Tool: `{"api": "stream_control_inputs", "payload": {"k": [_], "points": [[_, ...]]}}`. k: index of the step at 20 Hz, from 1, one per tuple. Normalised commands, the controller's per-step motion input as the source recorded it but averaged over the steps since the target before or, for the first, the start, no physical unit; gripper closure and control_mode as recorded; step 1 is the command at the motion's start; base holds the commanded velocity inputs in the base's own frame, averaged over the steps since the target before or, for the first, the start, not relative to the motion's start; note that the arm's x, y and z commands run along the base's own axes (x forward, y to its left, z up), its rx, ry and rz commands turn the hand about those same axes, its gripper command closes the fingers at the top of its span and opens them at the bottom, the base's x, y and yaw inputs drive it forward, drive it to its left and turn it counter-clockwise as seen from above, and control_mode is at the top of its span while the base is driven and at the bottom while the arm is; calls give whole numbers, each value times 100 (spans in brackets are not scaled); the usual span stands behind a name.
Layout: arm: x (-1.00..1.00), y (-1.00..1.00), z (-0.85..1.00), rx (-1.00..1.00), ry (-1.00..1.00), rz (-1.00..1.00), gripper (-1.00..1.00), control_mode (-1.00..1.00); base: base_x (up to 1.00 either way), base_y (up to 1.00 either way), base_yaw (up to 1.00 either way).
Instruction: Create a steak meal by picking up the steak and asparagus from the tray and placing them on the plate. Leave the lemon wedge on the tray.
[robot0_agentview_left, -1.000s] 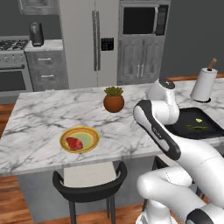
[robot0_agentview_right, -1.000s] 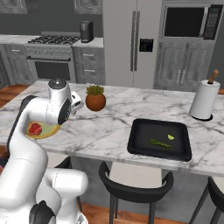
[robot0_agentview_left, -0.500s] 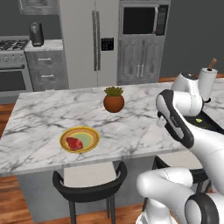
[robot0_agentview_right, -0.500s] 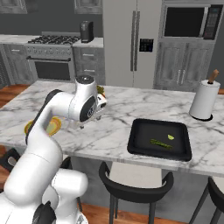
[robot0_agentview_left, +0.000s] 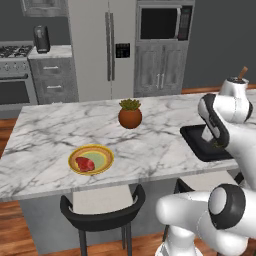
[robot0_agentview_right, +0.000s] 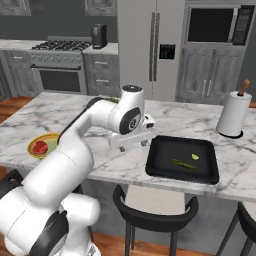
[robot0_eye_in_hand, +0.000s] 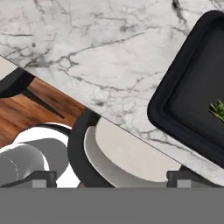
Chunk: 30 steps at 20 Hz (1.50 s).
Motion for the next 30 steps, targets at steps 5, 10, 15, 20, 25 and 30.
{"api": "stream_control_inputs", "payload": {"k": [5,10,15,20,25,30], "points": [[4,-99,-31,0,13,-16,-100,-100,0,0,0],[9,-88,-29,0,8,-6,-100,-100,0,0,0],[26,-46,-12,0,2,0,-100,-100,0,0,0],[28,-6,-17,0,1,0,-100,-100,0,0,0],[29,-4,-35,0,0,0,-100,-100,0,0,0],[32,-17,-34,0,0,1,-100,-100,0,0,0]]}}
